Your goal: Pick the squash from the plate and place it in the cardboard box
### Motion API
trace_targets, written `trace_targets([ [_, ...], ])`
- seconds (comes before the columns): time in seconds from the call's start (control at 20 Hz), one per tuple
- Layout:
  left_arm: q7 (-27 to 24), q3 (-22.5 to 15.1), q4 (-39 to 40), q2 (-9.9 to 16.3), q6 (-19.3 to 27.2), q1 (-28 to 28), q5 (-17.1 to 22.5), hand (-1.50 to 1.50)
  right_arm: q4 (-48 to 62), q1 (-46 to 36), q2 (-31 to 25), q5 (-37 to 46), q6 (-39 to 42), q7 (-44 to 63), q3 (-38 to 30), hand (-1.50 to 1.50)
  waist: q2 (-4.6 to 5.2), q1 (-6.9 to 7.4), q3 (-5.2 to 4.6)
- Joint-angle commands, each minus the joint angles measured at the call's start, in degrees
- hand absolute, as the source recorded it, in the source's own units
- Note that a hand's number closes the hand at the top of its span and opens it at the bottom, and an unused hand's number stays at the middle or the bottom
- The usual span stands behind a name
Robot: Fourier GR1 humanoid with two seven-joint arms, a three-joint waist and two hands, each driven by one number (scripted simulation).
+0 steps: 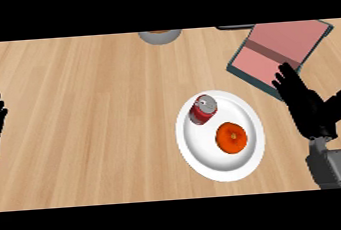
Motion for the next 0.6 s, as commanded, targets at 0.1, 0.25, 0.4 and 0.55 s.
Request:
trace_targets([
  [0.1,-6.3,-4.8,-3.8,-1.3,-5.3,-4.3,-1.5,0.0,-11.4,-0.4,-6.7,6.0,-6.3,-1.4,-4.1,-1.5,-0.37,-1.17,1.04],
  [0.25,-11.2,-8.0,-6.4,-1.0,-9.4,-5.7,-2.1,0.0,-19.4,-5.2,-12.8,10.3,-9.7,-2.9,-8.2,-1.5,-1.83,-4.84,0.56],
  [0.4,-13.0,-9.7,-5.7,-2.1,-13.2,-5.0,-0.4,0.0,-22.8,4.8,-19.4,20.4,-10.8,4.8,-4.6,-1.5,-0.56,-3.7,0.78],
  [0.55,-15.3,-11.4,-7.0,-3.6,-13.3,-4.7,-2.0,0.0,-31.9,13.8,-19.2,25.2,-11.5,2.2,-3.0,-1.5,-0.14,-1.34,1.08],
])
